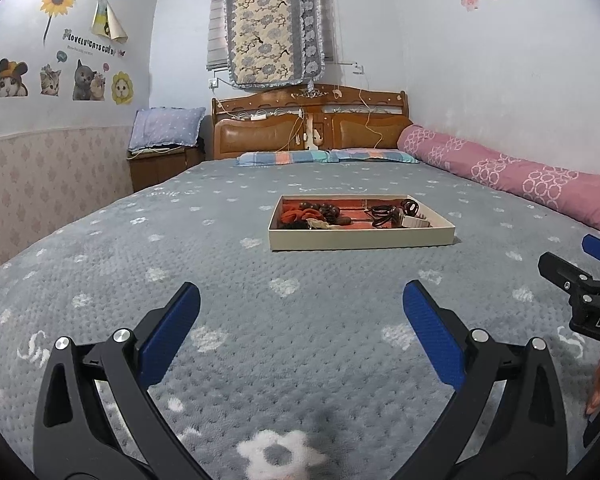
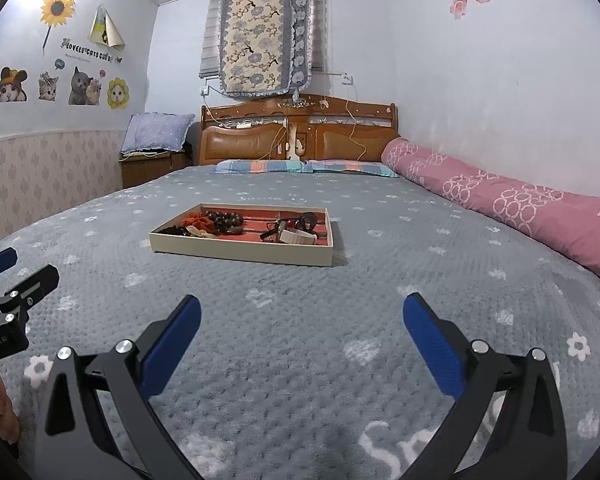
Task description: Organize jewelry
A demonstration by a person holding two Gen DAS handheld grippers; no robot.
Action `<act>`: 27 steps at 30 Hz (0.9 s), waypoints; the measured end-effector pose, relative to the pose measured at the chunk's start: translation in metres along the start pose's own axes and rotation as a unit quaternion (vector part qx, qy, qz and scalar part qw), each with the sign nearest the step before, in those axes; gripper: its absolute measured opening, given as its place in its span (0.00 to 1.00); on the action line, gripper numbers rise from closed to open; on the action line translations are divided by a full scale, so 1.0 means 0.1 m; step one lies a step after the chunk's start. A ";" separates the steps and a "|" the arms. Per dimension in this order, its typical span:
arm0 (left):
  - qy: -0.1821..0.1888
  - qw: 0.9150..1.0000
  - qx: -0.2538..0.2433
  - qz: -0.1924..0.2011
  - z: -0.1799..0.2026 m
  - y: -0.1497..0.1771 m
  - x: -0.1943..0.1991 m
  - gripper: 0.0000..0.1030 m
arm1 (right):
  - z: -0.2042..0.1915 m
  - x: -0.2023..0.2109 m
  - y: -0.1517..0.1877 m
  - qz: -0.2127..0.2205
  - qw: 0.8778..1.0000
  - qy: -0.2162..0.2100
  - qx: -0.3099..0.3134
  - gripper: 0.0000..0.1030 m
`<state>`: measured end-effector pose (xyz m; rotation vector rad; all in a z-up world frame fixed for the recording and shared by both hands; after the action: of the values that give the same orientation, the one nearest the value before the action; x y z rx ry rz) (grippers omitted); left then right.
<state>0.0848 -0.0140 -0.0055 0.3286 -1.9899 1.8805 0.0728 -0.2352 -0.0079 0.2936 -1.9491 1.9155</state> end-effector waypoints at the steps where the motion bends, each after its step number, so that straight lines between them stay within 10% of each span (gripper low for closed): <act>1: 0.000 1.000 0.001 -0.001 0.00 0.00 0.00 0.95 | 0.00 0.00 0.00 0.000 1.000 0.000 0.000 0.96; 27: 0.000 1.000 0.003 -0.006 0.00 0.01 -0.04 0.95 | 0.02 0.00 0.00 -0.001 1.000 -0.001 -0.005 0.96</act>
<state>0.0877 -0.0142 -0.0082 0.3402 -1.9779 1.8801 0.0724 -0.2369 -0.0080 0.2932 -1.9586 1.9041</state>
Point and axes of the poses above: each gripper's, at about its wrist camera, not at the fingertips, and x roughly against the way its jaws point, z to its right, y to its underside, the point moved 2 cm from there along -x, roughly the way its jaws point, and after that the axes turned 7 degrees about -z, right-handed, at the moved point
